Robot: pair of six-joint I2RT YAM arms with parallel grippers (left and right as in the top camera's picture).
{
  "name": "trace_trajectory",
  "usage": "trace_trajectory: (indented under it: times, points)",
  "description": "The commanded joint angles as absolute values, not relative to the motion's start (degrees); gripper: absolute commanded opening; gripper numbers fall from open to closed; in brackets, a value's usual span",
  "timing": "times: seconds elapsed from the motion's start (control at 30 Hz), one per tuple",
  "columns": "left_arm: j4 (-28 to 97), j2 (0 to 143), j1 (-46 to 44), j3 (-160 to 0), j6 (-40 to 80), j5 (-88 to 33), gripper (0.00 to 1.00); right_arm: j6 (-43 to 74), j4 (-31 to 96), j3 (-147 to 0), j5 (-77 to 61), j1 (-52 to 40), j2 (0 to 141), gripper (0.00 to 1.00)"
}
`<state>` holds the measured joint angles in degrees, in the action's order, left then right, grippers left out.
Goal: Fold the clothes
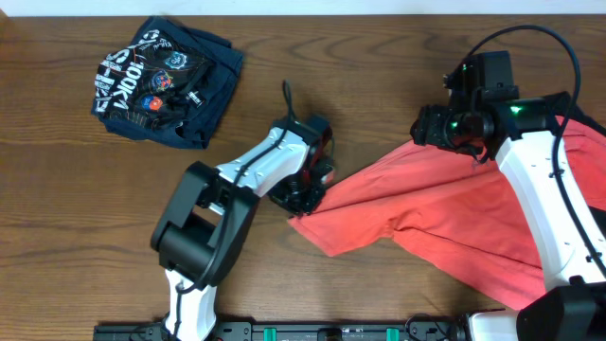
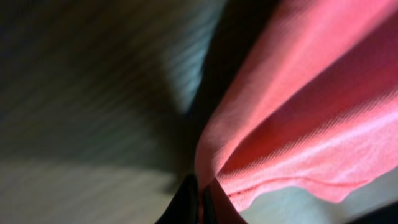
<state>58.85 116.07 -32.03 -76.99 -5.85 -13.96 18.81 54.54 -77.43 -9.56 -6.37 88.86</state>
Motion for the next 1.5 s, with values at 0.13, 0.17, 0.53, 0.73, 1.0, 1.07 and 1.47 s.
trace_trajectory:
  times: [0.13, 0.17, 0.53, 0.73, 1.0, 1.07, 1.47]
  points:
    - [63.0, 101.5, -27.8, -79.6, -2.5, -4.4, 0.06, 18.0, 54.5, -77.7, -8.8, -3.1, 87.6, 0.68]
    - [63.2, 99.9, -27.3, -79.6, -2.5, -4.1, 0.06, 18.0, 54.4, -77.6, -8.8, -2.9, 87.6, 0.68]
    - [65.3, 94.4, -25.8, -79.5, -2.5, 0.5, 0.06, 25.5, 48.4, -75.5, 11.9, -0.8, 88.4, 0.74]
    - [65.4, 94.4, -25.8, -79.5, -2.5, 0.5, 0.06, 26.1, 43.3, -75.1, 6.9, 6.1, 93.3, 0.4]
    - [65.3, 94.4, -25.8, -79.5, -2.5, 0.5, 0.06, 26.8, 36.7, -75.1, 5.3, 12.7, 103.9, 0.72]
    - [65.2, 94.4, -25.8, -79.5, -2.5, 0.5, 0.06, 27.4, 34.0, -75.1, 3.4, 14.1, 106.4, 0.71]
    - [63.8, 94.4, -25.8, -79.5, -2.5, 0.5, 0.06, 29.3, 20.9, -75.1, 0.7, 18.4, 117.4, 0.56]
